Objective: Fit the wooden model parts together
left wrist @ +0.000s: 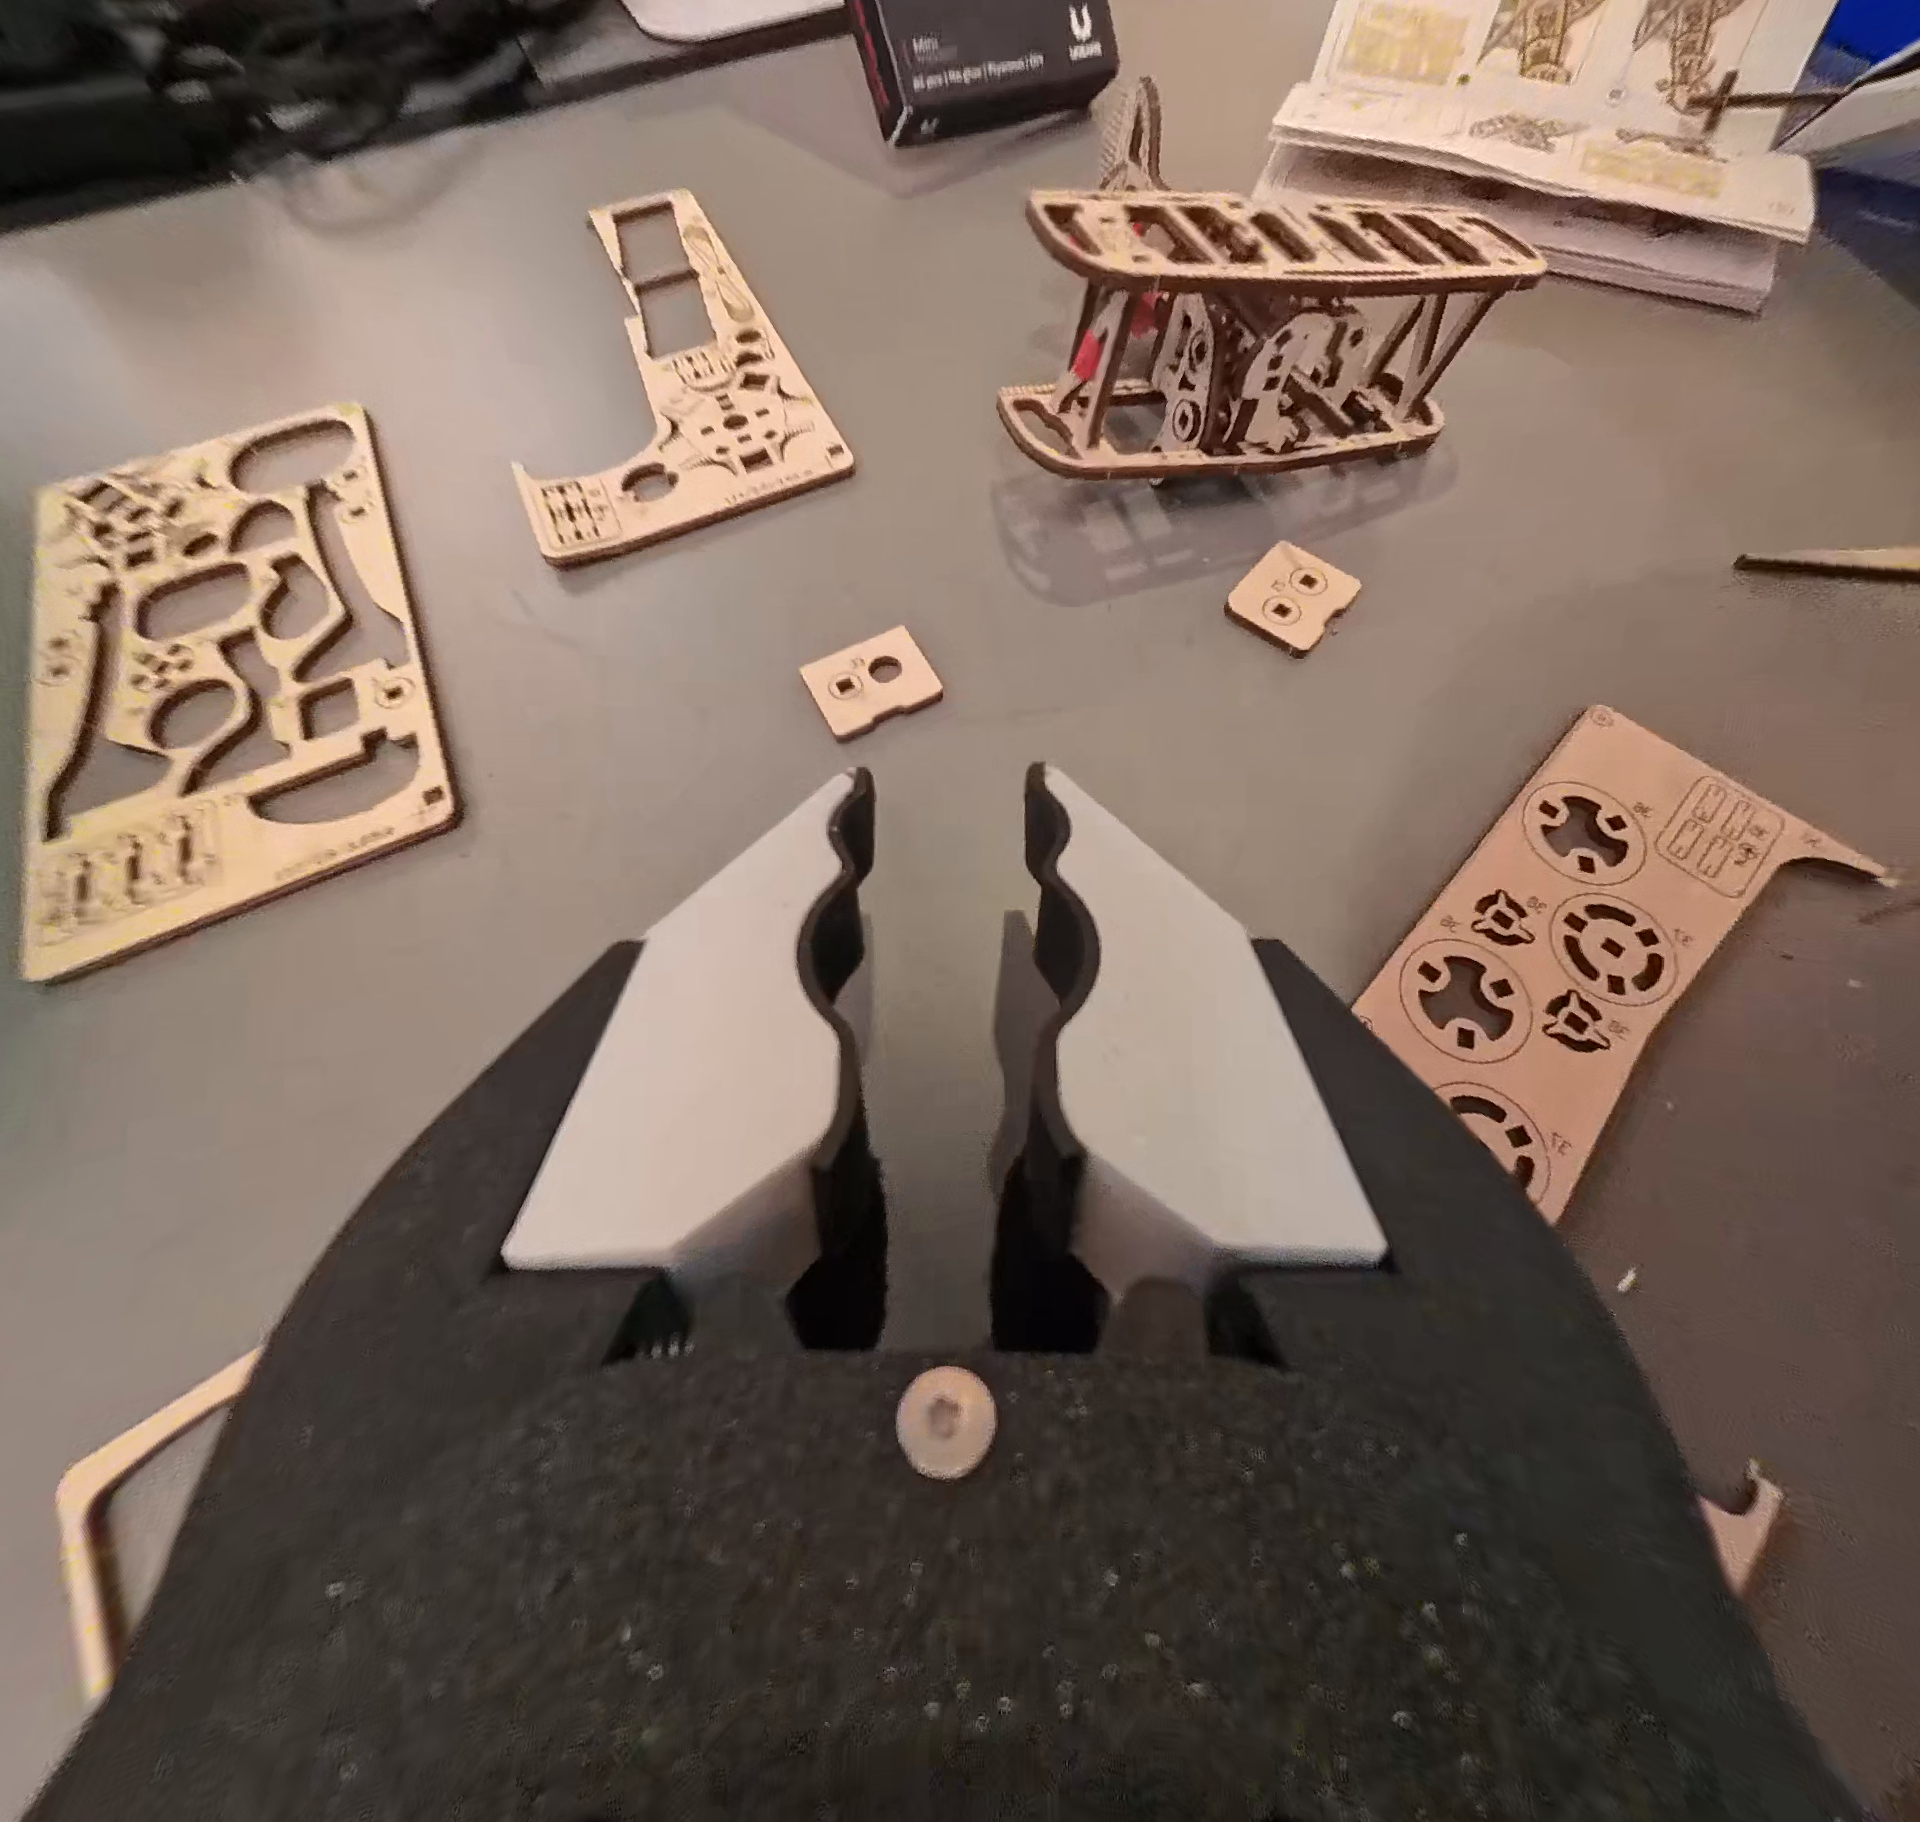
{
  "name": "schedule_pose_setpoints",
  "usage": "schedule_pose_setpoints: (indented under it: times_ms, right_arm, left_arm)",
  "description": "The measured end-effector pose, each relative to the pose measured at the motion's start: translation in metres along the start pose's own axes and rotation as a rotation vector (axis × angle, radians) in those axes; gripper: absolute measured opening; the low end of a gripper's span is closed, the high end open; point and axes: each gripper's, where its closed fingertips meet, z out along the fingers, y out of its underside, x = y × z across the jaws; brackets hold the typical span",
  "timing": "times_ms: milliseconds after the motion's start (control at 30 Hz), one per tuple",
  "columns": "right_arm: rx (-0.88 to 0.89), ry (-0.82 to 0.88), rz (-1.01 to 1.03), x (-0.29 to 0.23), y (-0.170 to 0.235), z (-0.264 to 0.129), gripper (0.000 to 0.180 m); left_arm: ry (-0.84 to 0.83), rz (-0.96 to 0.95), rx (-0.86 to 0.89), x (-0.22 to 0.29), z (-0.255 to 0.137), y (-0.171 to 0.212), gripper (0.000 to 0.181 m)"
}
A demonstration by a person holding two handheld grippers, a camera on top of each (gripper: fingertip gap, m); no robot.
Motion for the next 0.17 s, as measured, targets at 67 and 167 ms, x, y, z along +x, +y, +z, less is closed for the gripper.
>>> schedule_pose_setpoints:
  times_ms: [67, 167]
  right_arm:
    - [-0.001, -0.02, 0.019, -0.0005, 0.0001, 0.0004, 0.005]
    - [0.0, -0.02, 0.014, -0.0008, -0.0002, 0.0004, 0.005]
  left_arm:
    - [0.037, -0.048, -0.02, -0.0004, 0.002, 0.0024, 0.026]
    - [0.088, -0.086, -0.045, 0.0022, 0.0046, 0.0055, 0.02]
